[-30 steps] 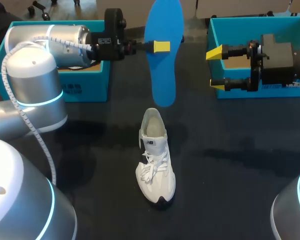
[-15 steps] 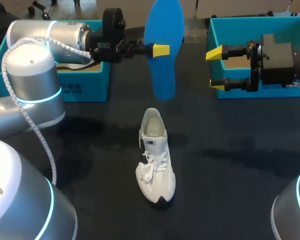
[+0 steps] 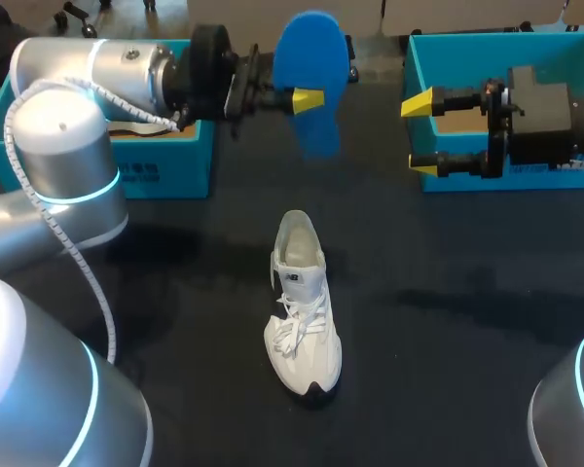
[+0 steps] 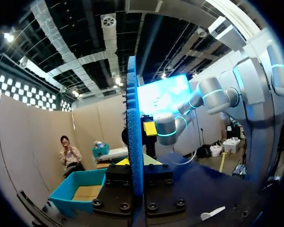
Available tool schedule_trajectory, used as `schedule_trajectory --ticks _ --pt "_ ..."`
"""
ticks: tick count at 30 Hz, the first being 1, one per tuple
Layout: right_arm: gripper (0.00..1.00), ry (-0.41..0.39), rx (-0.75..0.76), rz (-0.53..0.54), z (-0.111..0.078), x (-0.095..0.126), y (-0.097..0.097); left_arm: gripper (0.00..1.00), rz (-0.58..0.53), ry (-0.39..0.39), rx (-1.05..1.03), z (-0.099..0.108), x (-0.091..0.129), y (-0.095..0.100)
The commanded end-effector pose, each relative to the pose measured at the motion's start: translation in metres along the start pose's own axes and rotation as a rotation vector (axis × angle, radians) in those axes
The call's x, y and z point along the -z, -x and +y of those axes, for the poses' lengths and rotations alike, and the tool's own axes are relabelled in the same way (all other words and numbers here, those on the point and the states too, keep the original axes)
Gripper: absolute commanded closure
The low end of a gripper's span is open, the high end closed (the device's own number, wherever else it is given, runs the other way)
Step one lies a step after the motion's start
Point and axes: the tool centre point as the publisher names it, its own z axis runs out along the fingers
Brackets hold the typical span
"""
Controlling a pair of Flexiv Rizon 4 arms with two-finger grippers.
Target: Take the shoe out of the shoebox, open the shoe tongue, remove and reinsert the insole, then place the shoe into the shoebox
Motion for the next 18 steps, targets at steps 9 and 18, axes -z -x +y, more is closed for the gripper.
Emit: schedule_trajectory --ticks 9,18 --pt "0.00 0.001 -0.001 -0.002 0.000 -0.002 0.000 1.00 -0.031 -0.017 -0.433 0.000 0.006 -0.001" --pt "0.00 0.001 -0.001 -0.002 0.000 -0.002 0.000 1.00 -0.101 -0.006 -0.765 -0.001 0.009 0.014"
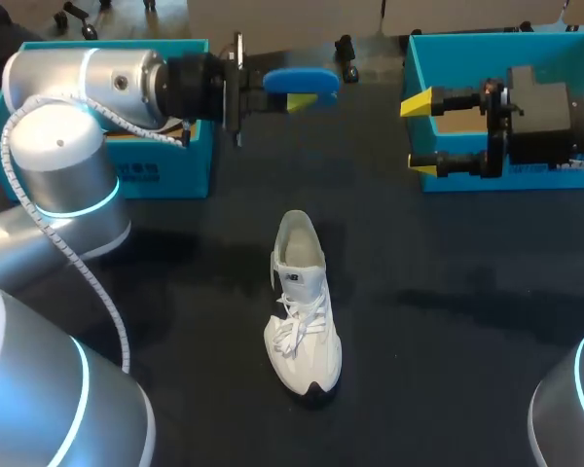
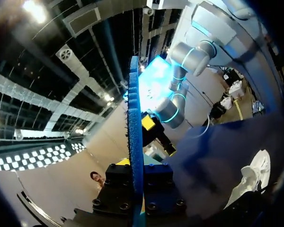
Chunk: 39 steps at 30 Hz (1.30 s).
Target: Take the shoe out of the shoebox, open the shoe tongue, remove and reinsert the insole, then place the shoe into the shoebox
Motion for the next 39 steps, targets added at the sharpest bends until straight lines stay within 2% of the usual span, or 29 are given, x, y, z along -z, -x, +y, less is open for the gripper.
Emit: schedule_trajectory --ticks 1,7,17,29,39 --pt "0.00 0.002 0.000 -0.001 0.000 -0.002 0.000 1.00 -0.029 0.017 -0.228 0.003 0.000 0.000" --pt "0.00 0.002 0.000 -0.001 0.000 -0.002 0.000 1.00 -0.021 0.041 -0.366 0.003 0.002 0.002" --pt "0.00 0.004 -0.001 0.007 0.001 -0.003 -0.003 1.00 -0.048 0.098 -0.447 0.010 0.003 0.001" --pt "0.00 -0.034 -0.013 0.010 0.009 -0.017 -0.012 1.00 0.010 0.088 -0.629 0.007 -0.002 0.004" --pt "0.00 -0.068 0.002 0.000 0.014 -0.026 -0.023 1.00 0.010 0.090 -0.627 0.007 -0.002 0.004"
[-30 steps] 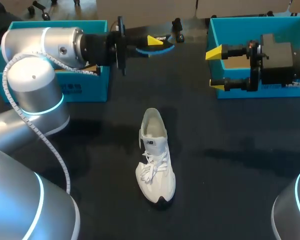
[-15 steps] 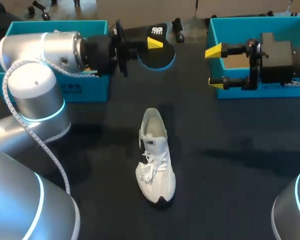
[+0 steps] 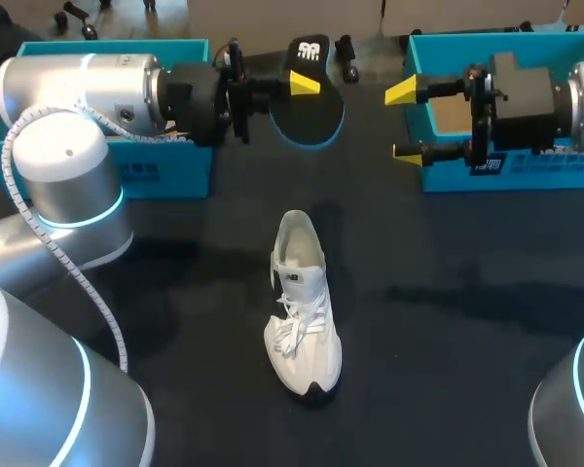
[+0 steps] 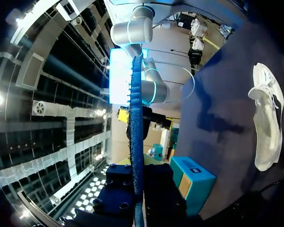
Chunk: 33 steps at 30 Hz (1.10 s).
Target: Take the shoe out of the shoebox, open the shoe tongue, remove and reinsert the insole, then place the shoe into the shoebox
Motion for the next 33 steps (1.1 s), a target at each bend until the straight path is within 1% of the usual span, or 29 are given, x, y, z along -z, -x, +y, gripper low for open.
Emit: schedule_trajectory --ticks 1,12,14,16,18,19,21,23,24,33 --pt "0.00 -0.022 -0.002 -0.015 0.010 -0.008 -0.007 1.00 -0.001 0.001 -0.001 0.000 -0.001 0.000" --pt "0.00 -0.068 -0.041 -0.011 0.013 -0.013 -0.020 1.00 0.006 -0.005 -0.005 -0.001 -0.001 -0.001" --pt "0.00 -0.070 -0.044 -0.011 0.013 -0.014 -0.020 1.00 0.014 -0.011 -0.030 -0.001 -0.001 -0.002" --pt "0.00 -0.075 -0.048 -0.013 0.013 -0.015 -0.021 1.00 0.047 -0.009 -0.145 -0.001 -0.002 -0.004" --pt "0.00 -0.086 -0.057 -0.025 0.013 -0.018 -0.022 1.00 0.035 0.001 -0.137 -0.001 -0.002 -0.004" --pt "0.00 -0.087 -0.057 -0.025 0.013 -0.019 -0.022 1.00 0.054 -0.003 -0.210 -0.001 -0.002 -0.005" --pt "0.00 -0.090 -0.051 -0.021 0.014 -0.022 -0.023 1.00 0.043 0.006 -0.192 -0.001 -0.003 -0.006" --pt "0.00 -0.098 -0.052 -0.024 0.014 -0.025 -0.023 1.00 0.056 0.004 -0.263 0.000 -0.003 -0.006" --pt "0.00 -0.103 -0.055 -0.029 0.014 -0.026 -0.023 1.00 0.044 0.011 -0.233 -0.001 -0.004 -0.006" --pt "0.00 -0.130 -0.038 -0.015 0.018 -0.042 -0.021 1.00 0.052 0.013 -0.275 0.000 -0.005 -0.006"
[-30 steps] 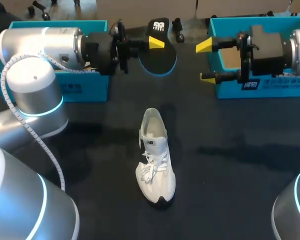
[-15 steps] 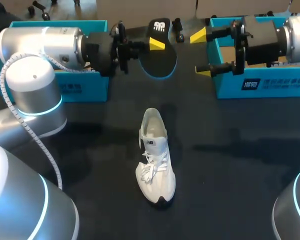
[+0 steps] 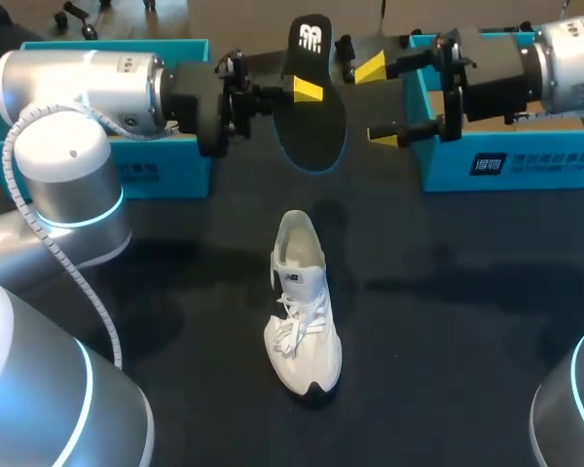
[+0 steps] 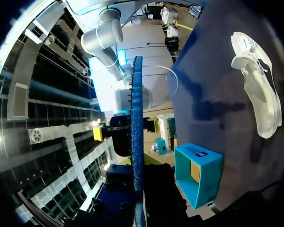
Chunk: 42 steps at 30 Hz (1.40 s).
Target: Take the shoe out of the shoebox, open the shoe tongue, remove and reinsert the insole, then place the shoe into the shoebox
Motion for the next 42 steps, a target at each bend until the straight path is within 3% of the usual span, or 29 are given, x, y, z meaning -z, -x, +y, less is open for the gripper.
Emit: schedule_trajectory --ticks 1,16,21,24,27,39,42 --pt "0.00 -0.015 0.007 0.004 0.009 -0.013 0.001 1.00 0.000 0.002 -0.002 0.000 -0.002 -0.001" --pt "0.00 -0.028 0.048 0.008 0.010 -0.032 0.001 1.00 0.000 0.002 -0.002 0.000 -0.002 -0.001" --pt "0.24 -0.007 0.075 0.001 0.010 -0.036 0.001 1.00 0.000 0.002 -0.002 0.000 -0.002 -0.001" --pt "0.22 0.025 0.086 -0.008 0.010 -0.038 0.001 1.00 0.000 0.002 -0.002 0.000 -0.002 -0.001" --pt "0.35 0.037 0.091 -0.005 0.010 -0.041 0.003 1.00 0.000 0.002 -0.002 0.000 -0.002 -0.001" --pt "0.42 0.041 0.099 0.011 0.008 -0.051 0.004 1.00 0.000 0.002 -0.002 0.000 -0.002 -0.001" --pt "0.49 0.041 0.100 0.014 0.007 -0.053 0.005 1.00 0.000 0.002 -0.002 0.000 -0.002 -0.001"
